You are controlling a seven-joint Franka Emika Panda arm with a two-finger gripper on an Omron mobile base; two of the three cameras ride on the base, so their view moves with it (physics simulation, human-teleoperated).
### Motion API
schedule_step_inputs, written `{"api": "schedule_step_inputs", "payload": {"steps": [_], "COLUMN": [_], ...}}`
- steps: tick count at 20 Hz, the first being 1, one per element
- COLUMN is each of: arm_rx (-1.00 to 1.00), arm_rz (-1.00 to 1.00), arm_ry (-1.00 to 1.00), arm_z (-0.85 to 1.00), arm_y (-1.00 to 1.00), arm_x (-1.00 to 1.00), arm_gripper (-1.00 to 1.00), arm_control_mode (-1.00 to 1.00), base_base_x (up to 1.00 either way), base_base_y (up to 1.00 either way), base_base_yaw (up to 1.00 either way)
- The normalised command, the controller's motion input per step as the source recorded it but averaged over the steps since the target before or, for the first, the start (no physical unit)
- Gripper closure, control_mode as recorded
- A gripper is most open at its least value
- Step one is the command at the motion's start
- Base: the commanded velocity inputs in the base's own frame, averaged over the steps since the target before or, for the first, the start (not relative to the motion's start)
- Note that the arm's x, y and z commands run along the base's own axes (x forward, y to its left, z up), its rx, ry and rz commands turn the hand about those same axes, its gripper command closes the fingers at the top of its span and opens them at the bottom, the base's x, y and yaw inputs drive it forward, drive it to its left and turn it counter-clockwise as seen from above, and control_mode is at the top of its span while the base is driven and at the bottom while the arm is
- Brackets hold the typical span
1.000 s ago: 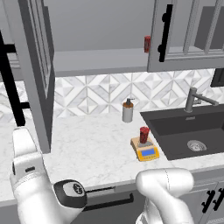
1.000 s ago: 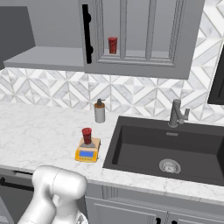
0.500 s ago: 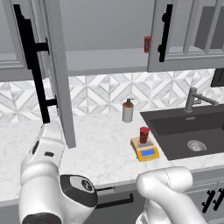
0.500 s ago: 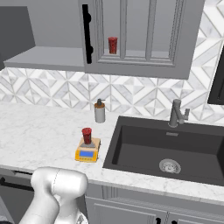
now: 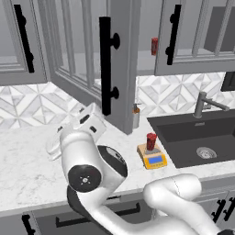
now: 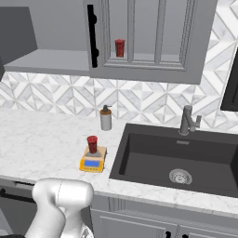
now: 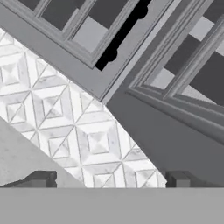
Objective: Pick the yogurt and place it on the digital scale for weighing, and close the cabinet.
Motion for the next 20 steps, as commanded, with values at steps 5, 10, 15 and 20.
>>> {"api": "schedule_step_inputs", "payload": {"steps": [5,10,15,20], "arm_rx": [0.39,0.37,0.35,0.17], "arm_rz": [0.0,0.05,0.08,0.03], "arm_ry": [-0.03,-0.05,-0.08,-0.02], "arm_z": [0.23,0.36,0.42,0.08], "arm_y": [-0.99,-0.95,-0.89,-0.27], "arm_x": [0.81,0.79,0.67,0.9], "arm_gripper": [-1.0,-1.0,-1.0,-1.0], "arm_control_mode": [-1.0,-1.0,-1.0,-1.0], "base_base_x": [0.0,0.0,0.0,0.0], "base_base_y": [0.0,0.0,0.0,0.0], "base_base_yaw": [0.0,0.0,0.0,0.0]}}
